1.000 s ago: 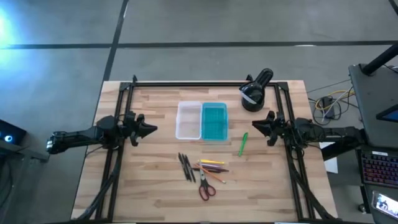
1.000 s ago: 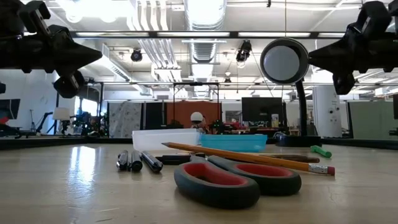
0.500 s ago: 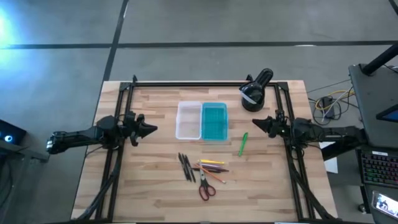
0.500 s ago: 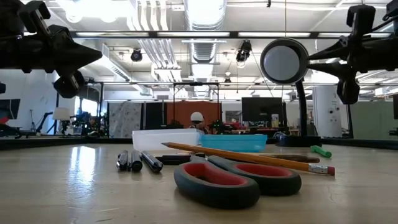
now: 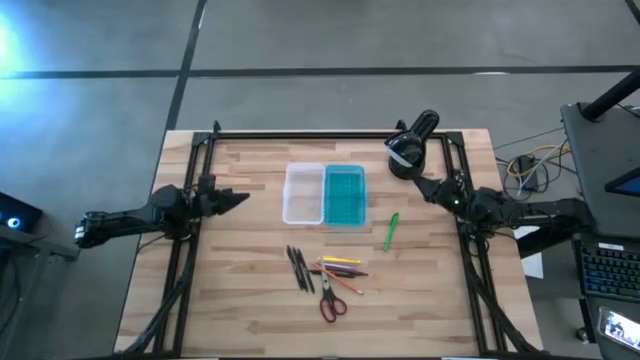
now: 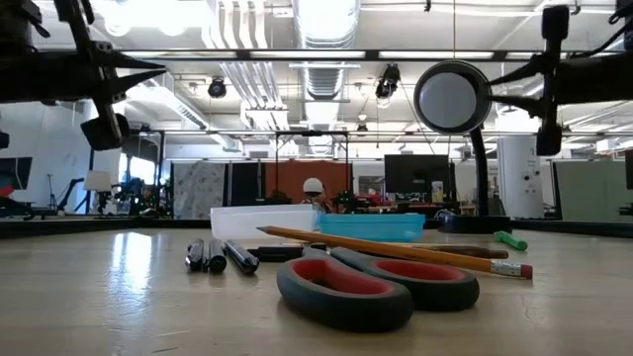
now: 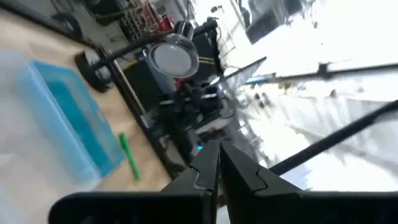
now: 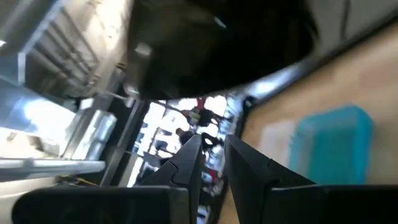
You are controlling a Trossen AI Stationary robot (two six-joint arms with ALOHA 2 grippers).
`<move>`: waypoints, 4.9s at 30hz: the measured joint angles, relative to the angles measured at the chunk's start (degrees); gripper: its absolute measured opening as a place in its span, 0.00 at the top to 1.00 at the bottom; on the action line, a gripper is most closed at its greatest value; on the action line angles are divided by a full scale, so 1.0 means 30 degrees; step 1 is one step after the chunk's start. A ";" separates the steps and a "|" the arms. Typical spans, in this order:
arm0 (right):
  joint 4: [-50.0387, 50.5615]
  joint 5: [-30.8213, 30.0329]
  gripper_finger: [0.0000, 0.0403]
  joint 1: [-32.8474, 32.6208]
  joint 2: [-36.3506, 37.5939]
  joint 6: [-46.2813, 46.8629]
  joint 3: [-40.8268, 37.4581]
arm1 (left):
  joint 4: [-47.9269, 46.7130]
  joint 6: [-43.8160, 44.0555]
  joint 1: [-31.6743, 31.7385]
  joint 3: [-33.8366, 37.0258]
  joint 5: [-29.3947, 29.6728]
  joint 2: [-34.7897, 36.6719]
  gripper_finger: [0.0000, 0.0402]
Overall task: Pick & place school supplies into a supply box
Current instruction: Put the green pen into the blue supply box, then put the black pen into the blue supply box
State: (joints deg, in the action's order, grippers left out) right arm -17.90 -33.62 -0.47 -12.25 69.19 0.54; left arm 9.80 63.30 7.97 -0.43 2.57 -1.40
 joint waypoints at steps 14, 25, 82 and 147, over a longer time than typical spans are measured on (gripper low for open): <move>1.6489 0.6516 0.76 -0.0008 -1.1118 0.8874 0.8825 | -0.1308 -0.0814 0.0000 0.0007 0.3892 -0.0133 1.00; 2.1756 1.0366 0.56 -0.0018 -2.0635 0.8383 1.4577 | -0.2036 -0.1131 0.0015 0.0000 0.4336 -0.0208 1.00; 1.3922 0.8243 0.93 0.2963 -2.9578 0.1637 2.4711 | -0.2427 -0.1543 0.0022 0.0000 0.4183 -0.0230 1.00; 2.5640 0.6673 0.46 -0.0998 -2.4690 -1.1450 2.4196 | -1.0180 -1.0225 -0.5925 -1.1382 0.2542 -1.5295 1.00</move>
State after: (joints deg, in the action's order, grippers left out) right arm 59.02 -13.61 -3.46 -86.32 34.84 73.12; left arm -20.74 32.63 -9.81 -34.57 10.19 -47.28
